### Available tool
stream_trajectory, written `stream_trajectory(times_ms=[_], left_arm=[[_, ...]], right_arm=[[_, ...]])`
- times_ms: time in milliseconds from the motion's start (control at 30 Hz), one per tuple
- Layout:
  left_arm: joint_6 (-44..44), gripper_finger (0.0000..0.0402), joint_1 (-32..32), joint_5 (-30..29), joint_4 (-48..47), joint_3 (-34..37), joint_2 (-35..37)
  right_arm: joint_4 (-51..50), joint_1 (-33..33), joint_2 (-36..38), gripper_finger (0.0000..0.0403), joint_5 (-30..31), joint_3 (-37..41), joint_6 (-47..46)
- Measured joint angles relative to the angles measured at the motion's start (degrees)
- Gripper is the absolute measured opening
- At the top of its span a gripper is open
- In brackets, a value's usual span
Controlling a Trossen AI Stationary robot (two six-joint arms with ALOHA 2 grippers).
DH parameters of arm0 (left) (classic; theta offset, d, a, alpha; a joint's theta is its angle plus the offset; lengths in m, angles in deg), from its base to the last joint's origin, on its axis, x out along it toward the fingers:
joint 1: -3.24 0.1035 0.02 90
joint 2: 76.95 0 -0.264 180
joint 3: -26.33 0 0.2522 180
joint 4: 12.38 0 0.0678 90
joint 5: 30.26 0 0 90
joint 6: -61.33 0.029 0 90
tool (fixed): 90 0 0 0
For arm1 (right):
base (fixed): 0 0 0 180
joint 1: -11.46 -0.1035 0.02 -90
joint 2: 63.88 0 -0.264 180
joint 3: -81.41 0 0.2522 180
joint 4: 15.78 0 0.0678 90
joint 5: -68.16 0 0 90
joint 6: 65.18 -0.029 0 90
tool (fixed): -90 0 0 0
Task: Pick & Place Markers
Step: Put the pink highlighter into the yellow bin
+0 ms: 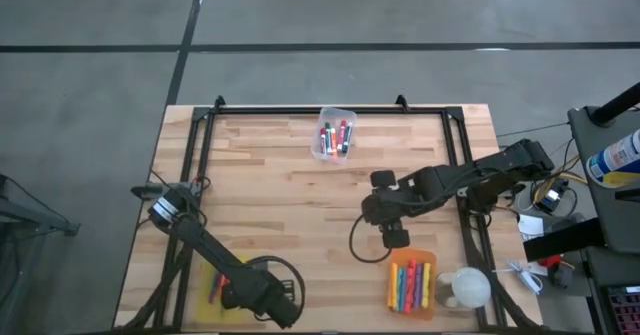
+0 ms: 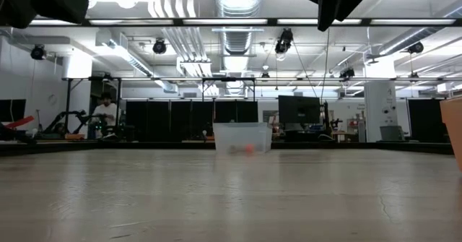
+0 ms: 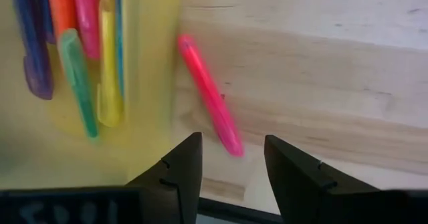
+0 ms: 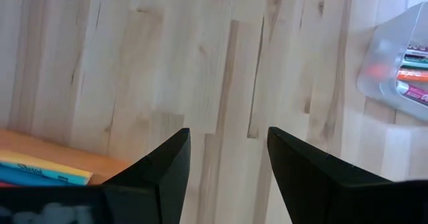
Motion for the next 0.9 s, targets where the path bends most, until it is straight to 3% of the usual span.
stream_trajectory(times_ms=[267, 533, 900], left_arm=[[-1.1, 0.0156, 0.9, -1.2, 1.6, 1.6, -0.2], [-3.3, 0.0156, 1.3, 2.7, 12.1, 7.6, -0.2], [-3.7, 0.0156, 1.5, 3.6, 11.9, 6.6, -0.2]], right_arm=[[0.7, 0.0, 0.0, 0.0192, 0.0, 0.0, 0.2], [1.7, 0.0, 0.0, 0.0192, 0.0, 0.0, 0.2], [1.9, 0.0, 0.0, 0.0192, 0.0, 0.0, 0.5]])
